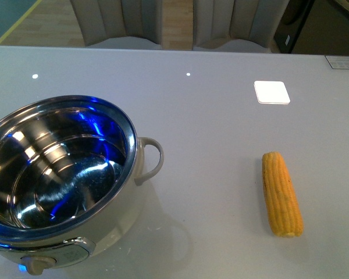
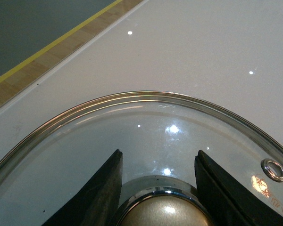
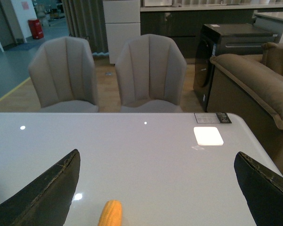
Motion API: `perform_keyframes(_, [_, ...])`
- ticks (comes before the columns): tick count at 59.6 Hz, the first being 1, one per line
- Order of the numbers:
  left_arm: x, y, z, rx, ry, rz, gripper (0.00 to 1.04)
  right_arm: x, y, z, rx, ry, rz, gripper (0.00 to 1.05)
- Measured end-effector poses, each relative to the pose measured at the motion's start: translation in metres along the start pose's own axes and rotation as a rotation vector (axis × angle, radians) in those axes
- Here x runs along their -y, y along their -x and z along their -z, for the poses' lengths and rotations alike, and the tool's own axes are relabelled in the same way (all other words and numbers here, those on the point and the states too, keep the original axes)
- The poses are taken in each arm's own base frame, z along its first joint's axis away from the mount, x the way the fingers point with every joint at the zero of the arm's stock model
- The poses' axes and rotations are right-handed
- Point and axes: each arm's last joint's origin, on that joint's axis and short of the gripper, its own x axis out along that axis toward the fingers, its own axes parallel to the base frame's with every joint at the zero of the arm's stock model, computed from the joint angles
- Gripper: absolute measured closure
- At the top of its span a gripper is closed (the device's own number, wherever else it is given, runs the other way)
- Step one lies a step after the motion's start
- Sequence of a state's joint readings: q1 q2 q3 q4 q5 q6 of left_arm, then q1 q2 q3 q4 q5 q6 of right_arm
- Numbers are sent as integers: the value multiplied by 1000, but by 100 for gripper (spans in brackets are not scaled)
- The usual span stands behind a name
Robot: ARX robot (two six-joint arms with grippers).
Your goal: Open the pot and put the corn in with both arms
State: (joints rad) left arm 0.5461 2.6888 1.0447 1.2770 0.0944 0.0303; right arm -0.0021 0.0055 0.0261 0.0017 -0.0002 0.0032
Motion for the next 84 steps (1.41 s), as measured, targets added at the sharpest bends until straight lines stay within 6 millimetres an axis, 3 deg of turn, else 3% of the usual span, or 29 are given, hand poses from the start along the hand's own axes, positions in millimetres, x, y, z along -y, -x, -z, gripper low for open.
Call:
perform_keyframes(6, [-2, 0, -2, 2, 2, -6, 33, 0, 0, 0, 0, 0, 0, 9])
perform_keyframes(17, [-4, 7, -15, 8, 4, -13, 5, 0, 0, 0, 0, 0, 0, 9])
perform_keyframes(25, [-8, 15, -44, 49, 4, -12, 7, 0, 0, 0, 0, 0, 0, 9])
perform_keyframes(33, [-21, 25, -87, 113, 13, -31, 7, 0, 0, 0, 0, 0, 0, 9])
perform_keyframes(38, [-29, 38, -116, 160, 12, -26, 7, 0, 0, 0, 0, 0, 0, 9])
perform_keyframes(42, [-32, 61, -145, 217, -22, 19, 7, 0, 0, 0, 0, 0, 0, 9])
perform_keyframes(48, [-28, 83, -170, 278, -73, 62, 7, 0, 0, 0, 0, 0, 0, 9])
perform_keyframes(65, [-26, 86, -170, 276, -87, 67, 7, 0, 0, 0, 0, 0, 0, 9])
perform_keyframes(67, [-26, 88, -171, 314, -92, 129, 7, 0, 0, 0, 0, 0, 0, 9])
perform_keyframes(74, [-17, 109, -168, 401, -112, 309, 7, 0, 0, 0, 0, 0, 0, 9])
perform_keyframes(84, [-6, 140, -176, 426, -87, 348, 7, 0, 0, 0, 0, 0, 0, 9])
